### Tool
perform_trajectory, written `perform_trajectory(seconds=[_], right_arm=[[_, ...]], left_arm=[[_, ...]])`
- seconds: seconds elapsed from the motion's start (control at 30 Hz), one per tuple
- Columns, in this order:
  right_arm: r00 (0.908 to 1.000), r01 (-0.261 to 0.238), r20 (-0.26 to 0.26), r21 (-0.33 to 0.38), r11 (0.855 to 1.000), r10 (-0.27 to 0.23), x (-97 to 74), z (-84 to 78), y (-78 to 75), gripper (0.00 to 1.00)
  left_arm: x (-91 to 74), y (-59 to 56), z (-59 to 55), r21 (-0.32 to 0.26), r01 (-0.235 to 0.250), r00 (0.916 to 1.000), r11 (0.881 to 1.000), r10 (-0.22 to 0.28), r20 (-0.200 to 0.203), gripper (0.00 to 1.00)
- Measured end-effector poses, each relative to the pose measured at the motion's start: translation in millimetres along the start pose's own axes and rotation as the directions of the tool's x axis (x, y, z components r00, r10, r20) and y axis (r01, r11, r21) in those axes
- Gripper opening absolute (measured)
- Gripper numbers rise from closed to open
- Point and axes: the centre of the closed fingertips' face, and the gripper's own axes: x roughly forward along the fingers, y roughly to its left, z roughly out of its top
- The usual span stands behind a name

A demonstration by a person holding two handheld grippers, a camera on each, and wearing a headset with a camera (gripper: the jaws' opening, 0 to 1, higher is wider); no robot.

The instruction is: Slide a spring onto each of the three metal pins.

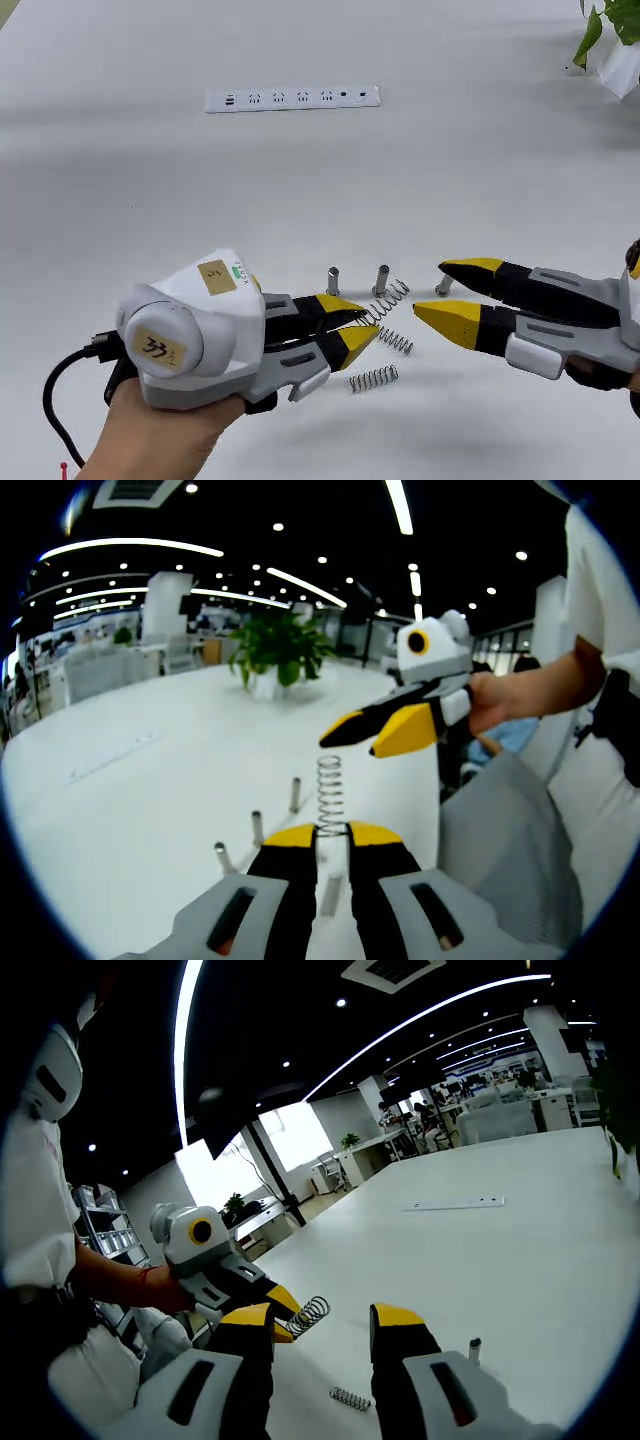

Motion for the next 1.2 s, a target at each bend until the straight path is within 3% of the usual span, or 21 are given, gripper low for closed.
perform_trajectory(seconds=[0.3, 0.63, 0.9, 1.2], right_arm=[[0.9987, -0.013, 0.051, 0.111, 0.994, 0.008, 5.7, 5.6, 2.9, 0.29], [0.9967, -0.040, 0.077, 0.177, 0.983, 0.027, 3.8, 8.9, 5.8, 0.19], [0.9954, -0.053, 0.088, 0.191, 0.980, 0.037, 3.8, 11.1, 7.6, 0.13], [0.9966, -0.062, 0.063, 0.161, 0.985, 0.053, 4.3, 10.5, 12.8, 0.12]], left_arm=[[1.5, -5.1, 12.2, -0.009, 0.012, 0.9988, 1.000, -0.012, 0.047, 0.10], [2.5, -8.5, 21.2, -0.014, 0.025, 0.9963, 1.000, -0.023, 0.083, 0.10], [4.3, -10.9, 23.0, -0.017, 0.036, 0.9954, 0.999, -0.034, 0.089, 0.11], [5.2, -12.6, 21.1, -0.024, 0.044, 0.9953, 0.999, -0.042, 0.087, 0.11]])
